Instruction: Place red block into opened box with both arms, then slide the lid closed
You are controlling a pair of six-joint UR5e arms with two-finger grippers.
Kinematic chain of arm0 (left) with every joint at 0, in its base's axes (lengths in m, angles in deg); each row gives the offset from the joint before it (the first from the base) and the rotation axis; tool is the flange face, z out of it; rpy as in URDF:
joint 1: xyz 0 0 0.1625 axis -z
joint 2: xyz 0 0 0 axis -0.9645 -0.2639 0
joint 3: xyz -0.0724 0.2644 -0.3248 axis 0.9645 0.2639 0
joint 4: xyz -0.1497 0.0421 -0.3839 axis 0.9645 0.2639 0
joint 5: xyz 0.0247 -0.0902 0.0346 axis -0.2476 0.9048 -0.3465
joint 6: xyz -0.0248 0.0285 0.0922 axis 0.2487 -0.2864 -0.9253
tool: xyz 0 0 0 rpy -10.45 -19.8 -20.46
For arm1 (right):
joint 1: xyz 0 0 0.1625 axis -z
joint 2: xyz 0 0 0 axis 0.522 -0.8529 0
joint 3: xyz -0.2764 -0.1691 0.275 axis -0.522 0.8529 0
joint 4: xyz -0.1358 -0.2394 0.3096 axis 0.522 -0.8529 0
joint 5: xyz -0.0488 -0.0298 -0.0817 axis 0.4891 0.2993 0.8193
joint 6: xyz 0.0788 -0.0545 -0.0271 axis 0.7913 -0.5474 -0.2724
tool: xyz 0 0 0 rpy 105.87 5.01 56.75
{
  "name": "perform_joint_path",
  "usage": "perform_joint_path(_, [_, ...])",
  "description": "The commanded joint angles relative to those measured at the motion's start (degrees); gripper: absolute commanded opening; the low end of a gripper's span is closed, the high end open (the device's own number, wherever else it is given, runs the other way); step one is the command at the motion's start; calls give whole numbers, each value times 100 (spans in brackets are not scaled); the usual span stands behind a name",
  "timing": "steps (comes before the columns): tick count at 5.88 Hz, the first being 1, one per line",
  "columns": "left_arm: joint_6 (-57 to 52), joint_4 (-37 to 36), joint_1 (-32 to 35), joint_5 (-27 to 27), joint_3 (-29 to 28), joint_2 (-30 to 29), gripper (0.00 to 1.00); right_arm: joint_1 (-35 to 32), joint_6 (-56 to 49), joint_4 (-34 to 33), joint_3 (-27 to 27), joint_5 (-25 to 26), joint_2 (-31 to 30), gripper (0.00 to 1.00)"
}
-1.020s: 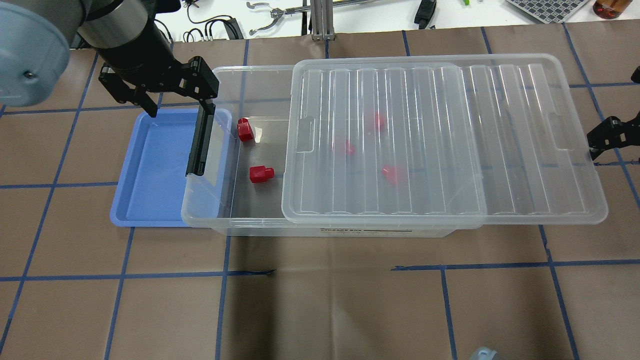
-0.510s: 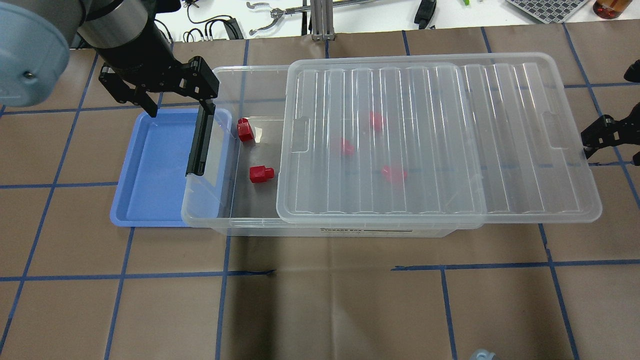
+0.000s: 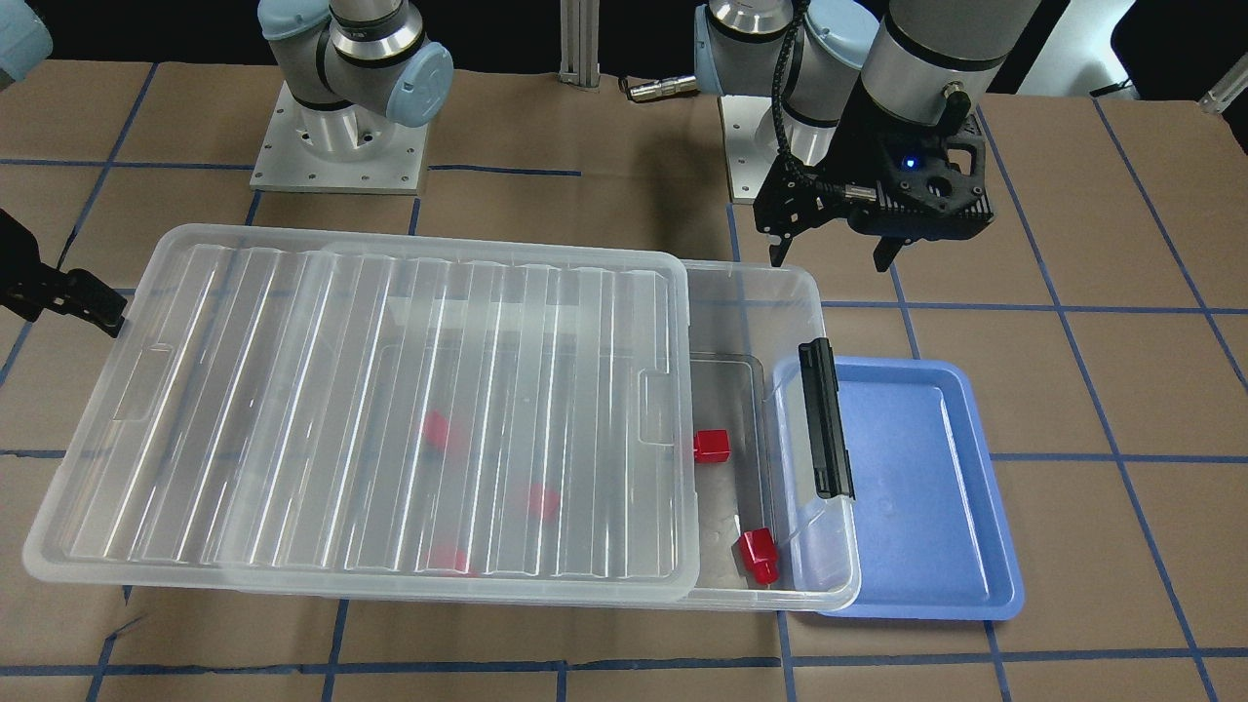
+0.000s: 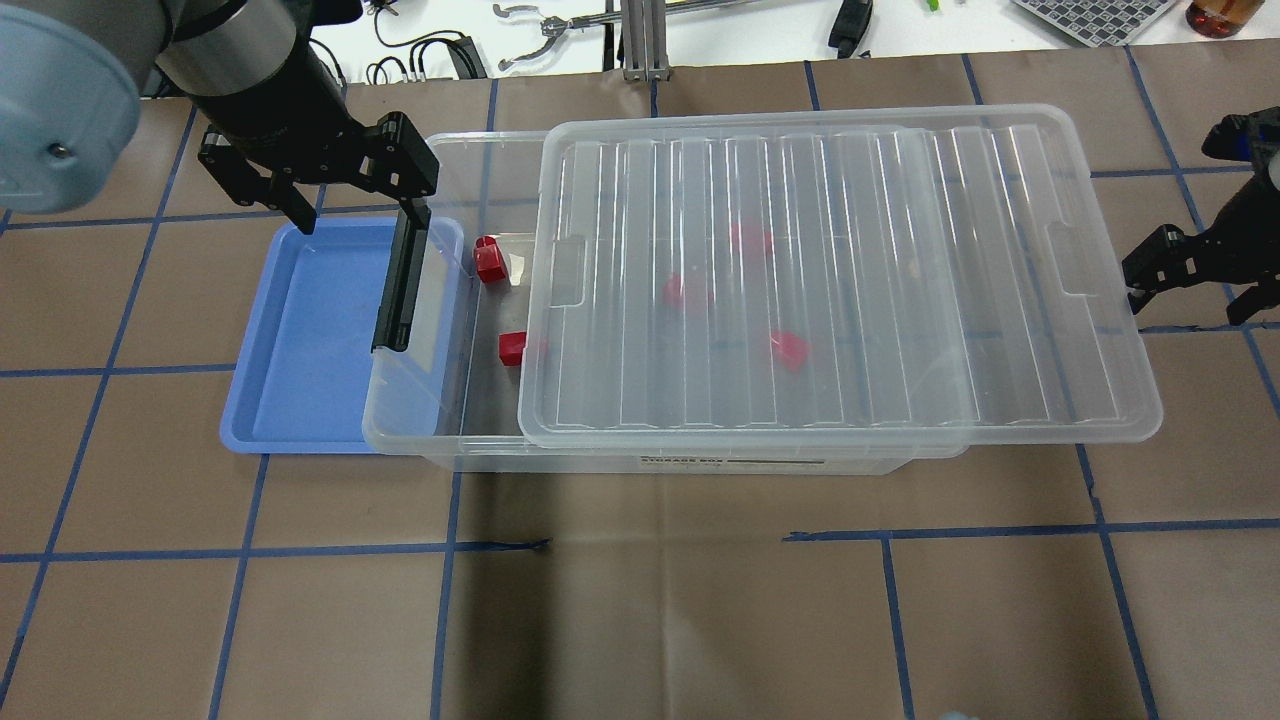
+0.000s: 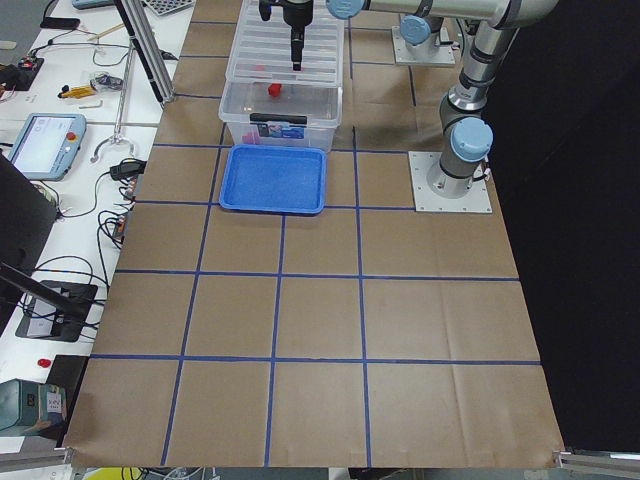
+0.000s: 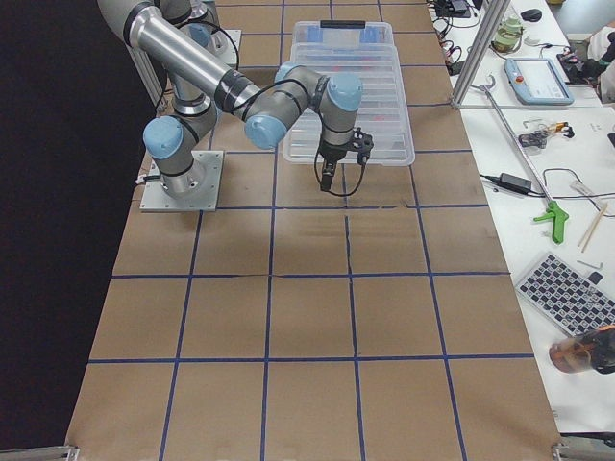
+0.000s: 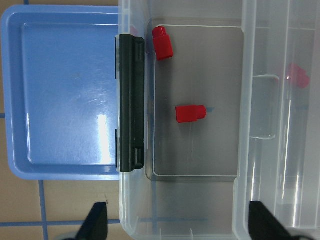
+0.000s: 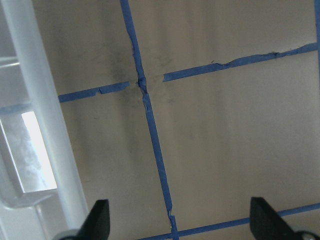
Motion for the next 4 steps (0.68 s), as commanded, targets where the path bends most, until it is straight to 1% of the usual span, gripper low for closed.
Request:
perform_joint_path(1, [0,-1,-7,2,0,-1,98,-160,123,17,-1,1,0,99])
perform_joint_path(4, [0,16,-7,2,0,8,98,-310,203,43,-1,9,0,99])
